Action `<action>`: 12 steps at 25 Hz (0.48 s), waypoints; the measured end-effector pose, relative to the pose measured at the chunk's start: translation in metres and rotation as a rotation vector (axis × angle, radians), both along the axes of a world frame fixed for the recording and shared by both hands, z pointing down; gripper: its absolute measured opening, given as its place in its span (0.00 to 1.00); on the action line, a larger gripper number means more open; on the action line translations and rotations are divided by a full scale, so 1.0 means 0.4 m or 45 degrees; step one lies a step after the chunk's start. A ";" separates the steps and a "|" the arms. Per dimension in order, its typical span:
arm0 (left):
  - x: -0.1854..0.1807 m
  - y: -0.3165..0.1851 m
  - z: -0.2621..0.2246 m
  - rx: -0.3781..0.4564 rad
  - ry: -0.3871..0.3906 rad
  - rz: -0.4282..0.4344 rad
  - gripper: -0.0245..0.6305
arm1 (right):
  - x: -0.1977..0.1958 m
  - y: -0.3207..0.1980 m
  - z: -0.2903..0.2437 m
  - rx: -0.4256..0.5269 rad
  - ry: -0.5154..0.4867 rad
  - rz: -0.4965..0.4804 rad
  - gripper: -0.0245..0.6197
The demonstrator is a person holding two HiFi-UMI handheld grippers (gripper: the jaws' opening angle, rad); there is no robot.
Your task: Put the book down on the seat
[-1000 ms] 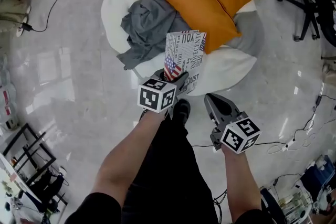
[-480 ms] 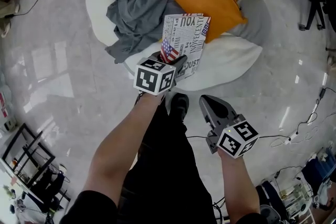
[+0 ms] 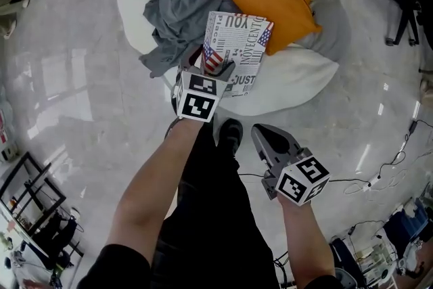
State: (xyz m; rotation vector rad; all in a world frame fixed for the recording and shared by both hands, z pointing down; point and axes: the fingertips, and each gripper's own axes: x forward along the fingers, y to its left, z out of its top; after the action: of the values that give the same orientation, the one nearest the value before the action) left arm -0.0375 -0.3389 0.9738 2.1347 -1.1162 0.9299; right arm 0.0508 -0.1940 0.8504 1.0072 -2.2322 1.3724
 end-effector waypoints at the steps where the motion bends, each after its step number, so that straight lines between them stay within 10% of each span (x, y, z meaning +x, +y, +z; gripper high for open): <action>1: -0.016 -0.005 -0.007 0.017 -0.013 -0.008 0.57 | -0.009 0.004 -0.003 0.001 -0.005 -0.009 0.06; 12: -0.072 0.050 -0.323 0.079 0.160 -0.067 0.56 | -0.039 -0.015 -0.227 0.106 -0.012 -0.036 0.06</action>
State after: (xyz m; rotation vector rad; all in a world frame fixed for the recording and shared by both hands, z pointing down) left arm -0.0662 -0.3189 0.8447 2.1695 -1.1458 0.7360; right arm 0.0350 -0.2000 0.7596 0.9941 -2.3192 1.2845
